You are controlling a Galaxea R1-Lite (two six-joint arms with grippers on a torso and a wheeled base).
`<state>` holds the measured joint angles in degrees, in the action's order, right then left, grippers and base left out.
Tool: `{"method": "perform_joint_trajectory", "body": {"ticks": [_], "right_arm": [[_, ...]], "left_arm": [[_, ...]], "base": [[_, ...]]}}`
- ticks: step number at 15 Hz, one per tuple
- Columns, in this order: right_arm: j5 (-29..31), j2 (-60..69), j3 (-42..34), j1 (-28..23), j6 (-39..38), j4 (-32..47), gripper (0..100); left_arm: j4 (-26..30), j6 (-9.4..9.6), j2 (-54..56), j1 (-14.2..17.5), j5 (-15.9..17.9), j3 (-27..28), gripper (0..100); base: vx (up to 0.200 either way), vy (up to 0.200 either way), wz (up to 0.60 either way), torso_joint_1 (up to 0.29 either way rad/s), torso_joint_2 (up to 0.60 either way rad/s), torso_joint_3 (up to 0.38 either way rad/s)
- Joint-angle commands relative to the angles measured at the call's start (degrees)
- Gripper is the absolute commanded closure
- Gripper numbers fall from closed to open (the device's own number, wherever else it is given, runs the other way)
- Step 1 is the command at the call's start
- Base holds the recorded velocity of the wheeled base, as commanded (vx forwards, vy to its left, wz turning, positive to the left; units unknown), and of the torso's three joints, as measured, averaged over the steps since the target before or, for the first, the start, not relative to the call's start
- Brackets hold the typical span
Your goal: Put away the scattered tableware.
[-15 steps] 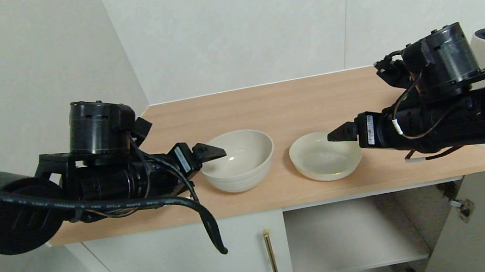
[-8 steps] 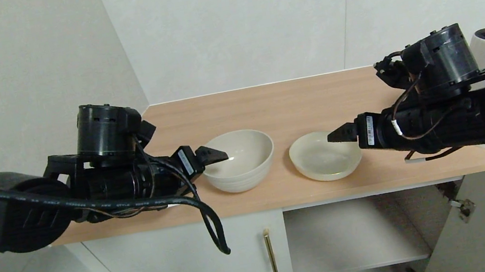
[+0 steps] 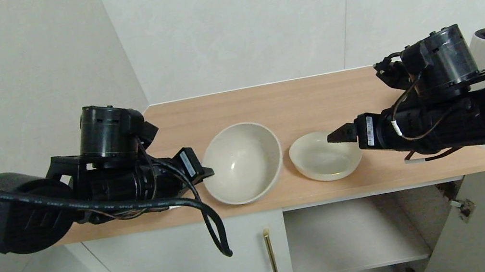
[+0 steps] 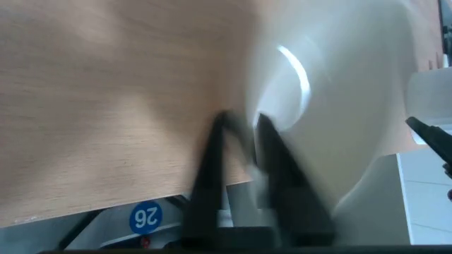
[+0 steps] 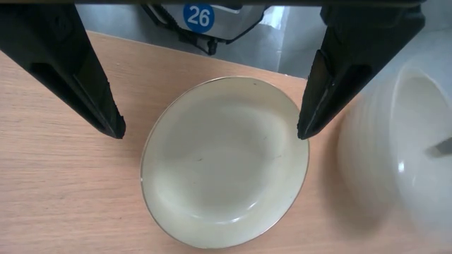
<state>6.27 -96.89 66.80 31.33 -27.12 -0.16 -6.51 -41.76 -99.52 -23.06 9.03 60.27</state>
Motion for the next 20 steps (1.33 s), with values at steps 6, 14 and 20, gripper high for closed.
{"method": "perform_joint_trajectory", "body": {"ticks": [6, 14, 20], "right_arm": [[0.68, -0.84, -0.36, 0.22, 0.32, -0.54, 0], [12.89, -9.98, 4.74, 0.14, 0.32, 2.71, 0], [13.25, -10.07, 4.83, 0.22, 0.32, 2.71, 0]], "left_arm": [[-0.17, -0.07, 0.73, -0.05, -0.07, 0.02, 100], [-0.08, -0.07, 0.82, -0.05, -0.16, -0.07, 100], [-0.08, -0.07, 0.82, -0.05, -0.16, -0.07, 100]], "base": [[0.000, 0.000, 0.00, 0.000, 0.00, 0.000], [0.000, 0.000, 0.00, 0.000, 0.00, 0.000], [0.000, 0.000, 0.00, 0.000, 0.00, 0.000]]}}
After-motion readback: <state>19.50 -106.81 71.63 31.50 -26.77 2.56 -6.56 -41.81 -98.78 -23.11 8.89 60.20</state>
